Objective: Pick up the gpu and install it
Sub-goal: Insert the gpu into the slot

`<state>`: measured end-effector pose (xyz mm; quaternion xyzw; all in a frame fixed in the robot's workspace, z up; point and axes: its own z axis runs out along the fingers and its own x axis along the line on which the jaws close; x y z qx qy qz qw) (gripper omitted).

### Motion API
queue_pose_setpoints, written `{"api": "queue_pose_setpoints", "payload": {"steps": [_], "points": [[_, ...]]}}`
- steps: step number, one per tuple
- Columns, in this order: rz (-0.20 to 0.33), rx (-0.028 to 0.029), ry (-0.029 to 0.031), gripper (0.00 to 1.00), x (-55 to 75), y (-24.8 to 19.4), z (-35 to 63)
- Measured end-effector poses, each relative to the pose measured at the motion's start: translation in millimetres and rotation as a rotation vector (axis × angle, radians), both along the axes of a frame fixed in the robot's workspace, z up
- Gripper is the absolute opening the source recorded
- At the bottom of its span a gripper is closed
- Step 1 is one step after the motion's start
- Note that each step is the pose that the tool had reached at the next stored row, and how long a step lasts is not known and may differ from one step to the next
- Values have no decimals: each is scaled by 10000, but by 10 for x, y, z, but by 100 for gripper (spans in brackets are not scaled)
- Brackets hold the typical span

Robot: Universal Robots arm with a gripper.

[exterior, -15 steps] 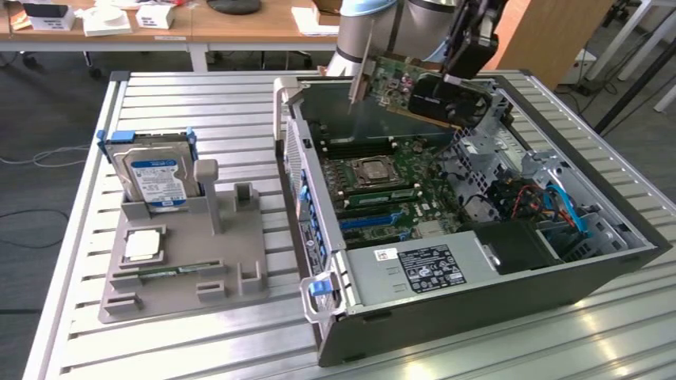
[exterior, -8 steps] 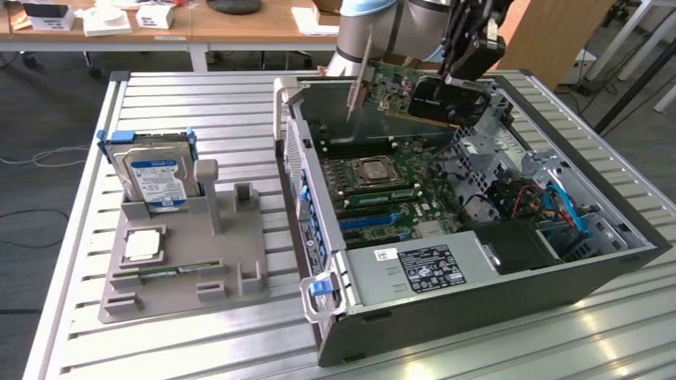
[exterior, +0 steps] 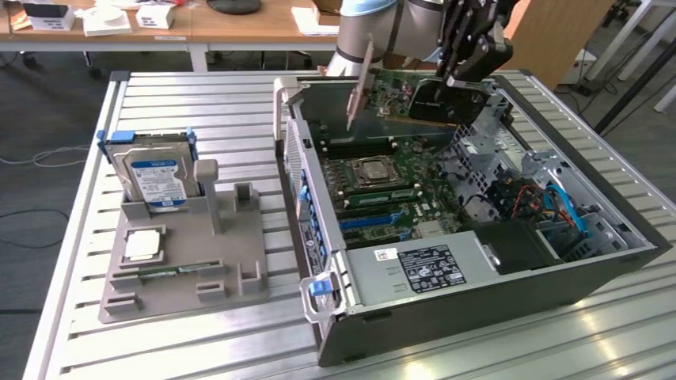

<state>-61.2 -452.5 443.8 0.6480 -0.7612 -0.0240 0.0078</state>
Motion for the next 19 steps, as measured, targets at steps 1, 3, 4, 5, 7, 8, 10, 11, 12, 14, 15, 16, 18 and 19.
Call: {"api": "queue_pose_setpoints", "payload": {"steps": [1,3,4,5,7,8,10,11,12,14,15,16,18,19], "points": [[179,1,-1,27,0,0,-2],[539,1,0,27,0,0,-8],[719,0,0,27,0,0,-12],[915,1,0,27,0,0,-16],[1275,0,0,27,0,0,-22],[1427,1,0,27,0,0,-24],[1555,1,-1,27,0,0,-27],[1622,2,-1,27,0,0,-33],[1690,-1,-5,27,1,0,-40],[1818,-1,-15,27,1,0,-55],[1848,-1,-16,27,1,0,-56],[1849,-1,-16,27,0,0,-56],[1854,-2,-16,27,0,0,-56],[1854,2,-18,27,0,0,-62]]}}
